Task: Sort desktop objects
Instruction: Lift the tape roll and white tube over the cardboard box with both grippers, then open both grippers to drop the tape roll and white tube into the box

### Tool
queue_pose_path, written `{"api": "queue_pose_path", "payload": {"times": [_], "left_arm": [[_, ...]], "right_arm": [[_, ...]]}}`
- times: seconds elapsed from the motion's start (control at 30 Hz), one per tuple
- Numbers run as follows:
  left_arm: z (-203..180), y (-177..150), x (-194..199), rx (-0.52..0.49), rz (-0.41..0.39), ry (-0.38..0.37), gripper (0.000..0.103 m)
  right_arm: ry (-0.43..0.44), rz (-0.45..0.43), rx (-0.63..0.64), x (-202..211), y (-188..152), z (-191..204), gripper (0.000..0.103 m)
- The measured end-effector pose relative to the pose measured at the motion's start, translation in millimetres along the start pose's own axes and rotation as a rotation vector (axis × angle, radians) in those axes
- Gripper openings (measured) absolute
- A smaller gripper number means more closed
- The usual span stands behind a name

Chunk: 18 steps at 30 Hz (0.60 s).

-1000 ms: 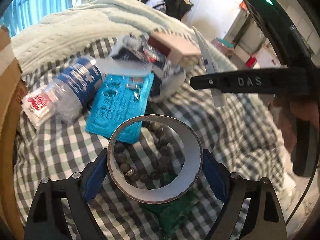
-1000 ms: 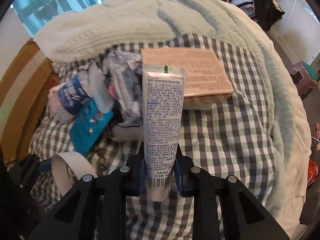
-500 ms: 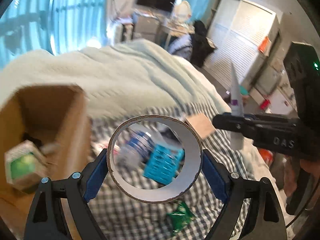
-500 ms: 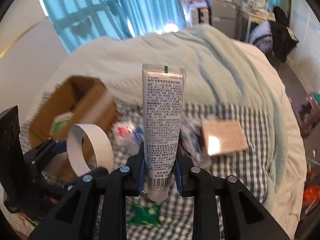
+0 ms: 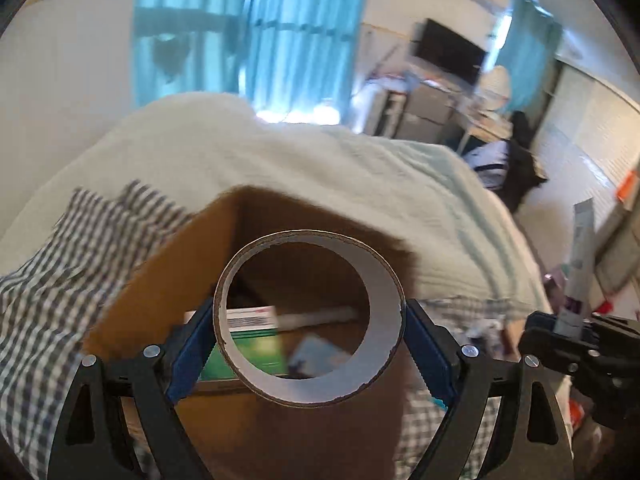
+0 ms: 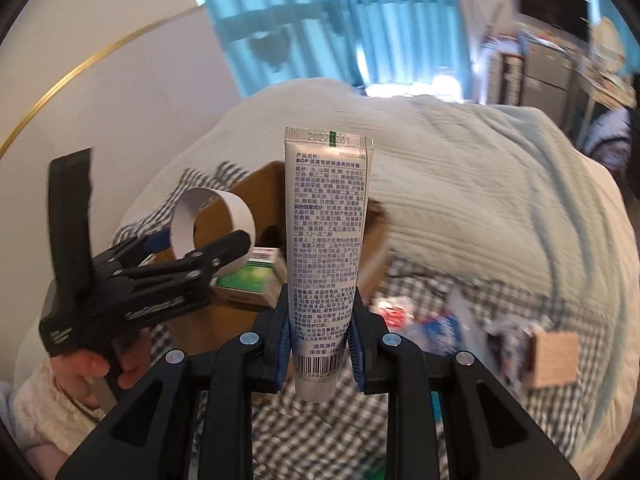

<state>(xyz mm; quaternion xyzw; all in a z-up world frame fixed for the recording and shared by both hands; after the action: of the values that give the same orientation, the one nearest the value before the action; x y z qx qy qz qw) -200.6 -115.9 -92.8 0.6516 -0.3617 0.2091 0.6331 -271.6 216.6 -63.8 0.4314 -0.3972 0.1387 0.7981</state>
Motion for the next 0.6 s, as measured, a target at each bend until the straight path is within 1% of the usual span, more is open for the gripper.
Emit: {"api": "queue_pose_path", "payload": {"times": [0.13, 0.2, 0.27, 0.4, 0.43, 0.47, 0.5, 0.53, 0.6], "left_arm": [[26, -10, -18, 0.020, 0.057, 0.039, 0.090], [32, -17, -22, 0.019, 0.076, 0.048, 0.091], [39, -20, -26, 0.015, 0.088, 0.060, 0.091], [49, -25, -27, 0.033, 0.108, 0.058, 0.092], [52, -26, -27, 0.043, 0.113, 0.055, 0.093], [53, -26, -27, 0.050, 0.115, 0.055, 0.096], [55, -27, -26, 0.055, 0.116, 0.060, 0.097], [57, -28, -25, 0.059, 0.116, 0.066, 0.099], [58, -28, -22, 0.067, 0.114, 0.060, 0.100]], "right_arm": [[0.021, 0.039, 0.025, -30, 4, 18, 0.024], [0.040, 0.063, 0.026, -44, 4, 24, 0.023], [0.038, 0.072, 0.030, -54, 4, 29, 0.024], [0.043, 0.098, 0.039, -72, 1, 40, 0.024], [0.034, 0.102, 0.035, -75, 1, 41, 0.031], [0.015, 0.104, 0.030, -76, 1, 41, 0.054], [-0.009, 0.096, 0.018, -76, 2, 38, 0.064], [-0.018, 0.079, 0.002, -74, 3, 35, 0.070], [-0.014, 0.069, -0.019, -69, 5, 32, 0.070]]}}
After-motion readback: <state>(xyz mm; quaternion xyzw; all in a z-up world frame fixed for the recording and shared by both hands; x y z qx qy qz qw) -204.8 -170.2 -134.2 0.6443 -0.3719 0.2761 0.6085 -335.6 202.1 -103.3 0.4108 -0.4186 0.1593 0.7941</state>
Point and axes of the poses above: each gripper's, at about its wrist camera, not at the fingertips, and x roughly against the way its jaws point, z to its left, y to its top, the point moved 4 cm from there along -x, roughly the way its jaws point, and after that the axes turned 6 degrees about -x, right-handed, at the moved point
